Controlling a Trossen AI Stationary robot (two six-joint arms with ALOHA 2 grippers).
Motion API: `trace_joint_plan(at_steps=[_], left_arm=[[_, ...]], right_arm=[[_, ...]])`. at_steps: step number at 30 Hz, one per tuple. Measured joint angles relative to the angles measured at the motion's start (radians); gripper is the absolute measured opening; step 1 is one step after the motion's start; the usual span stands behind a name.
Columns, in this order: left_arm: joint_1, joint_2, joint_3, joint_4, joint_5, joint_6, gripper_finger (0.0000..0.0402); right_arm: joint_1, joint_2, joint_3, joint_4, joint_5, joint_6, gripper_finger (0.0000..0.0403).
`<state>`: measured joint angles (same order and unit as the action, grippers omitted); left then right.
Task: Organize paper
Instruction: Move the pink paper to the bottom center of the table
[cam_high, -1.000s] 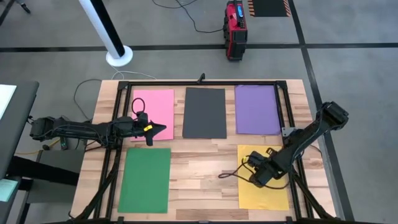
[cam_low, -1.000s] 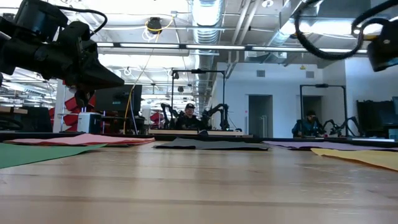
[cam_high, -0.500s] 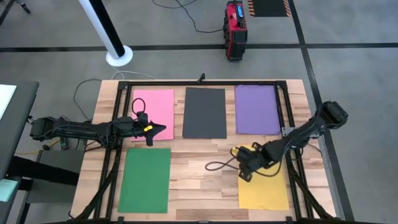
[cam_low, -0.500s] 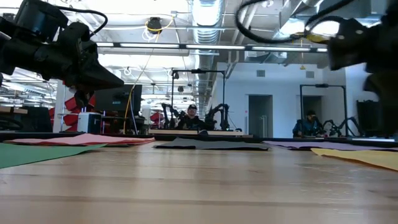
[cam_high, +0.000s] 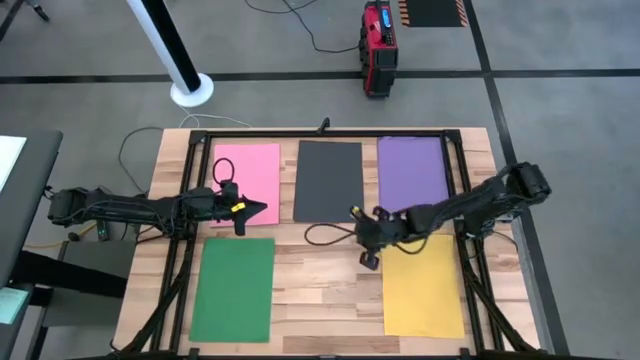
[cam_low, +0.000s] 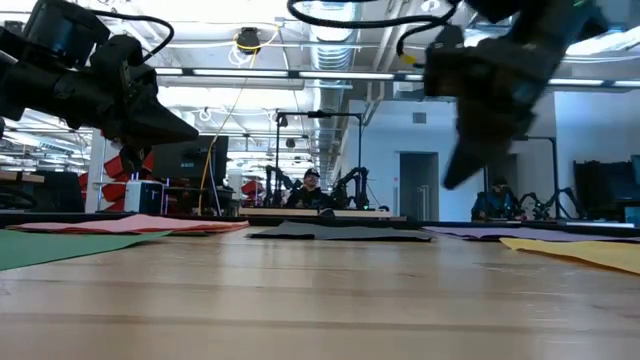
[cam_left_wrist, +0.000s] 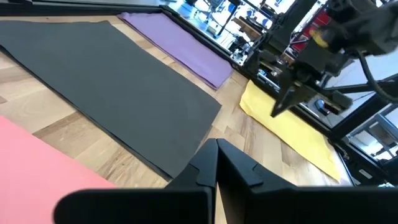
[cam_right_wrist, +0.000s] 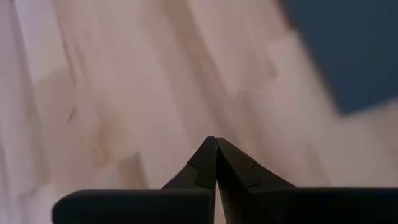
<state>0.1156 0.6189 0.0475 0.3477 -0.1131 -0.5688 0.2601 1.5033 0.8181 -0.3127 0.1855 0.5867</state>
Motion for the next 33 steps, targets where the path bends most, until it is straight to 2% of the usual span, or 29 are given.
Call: trace_joint_plan(at_steps=[5, 10, 16, 25, 29, 33], left_arm=[[0.0, 0.0, 0.0, 0.0, 0.005, 0.005, 0.0], [0.0, 0.0, 0.0, -0.005, 0.005, 0.026, 0.0], [0.0, 0.0, 0.0, -0.005, -0.009, 0.029, 0.0], [0.0, 0.0, 0.0, 0.0, -0.102, 0.039, 0.0], [0.003, 0.0, 0.0, -0.019, -0.18, 0.053, 0.0], [0.023, 0.0, 0.0, -0.02, -0.191, 0.087, 0.0]], right_arm=[[-0.078, 0.092, 0.022, 0.022, -0.002, -0.099, 0.0046], [-0.101, 0.218, 0.128, 0.09, -0.029, -0.232, 0.0071], [-0.132, 0.369, 0.313, 0.093, -0.028, -0.408, 0.0074], [-0.205, 0.571, 0.607, 0.176, -0.023, -0.609, 0.0074], [-0.234, 0.666, 0.71, 0.18, -0.035, -0.676, 0.0074], [-0.25, 0.743, 0.8, 0.188, -0.042, -0.734, 0.0074]])
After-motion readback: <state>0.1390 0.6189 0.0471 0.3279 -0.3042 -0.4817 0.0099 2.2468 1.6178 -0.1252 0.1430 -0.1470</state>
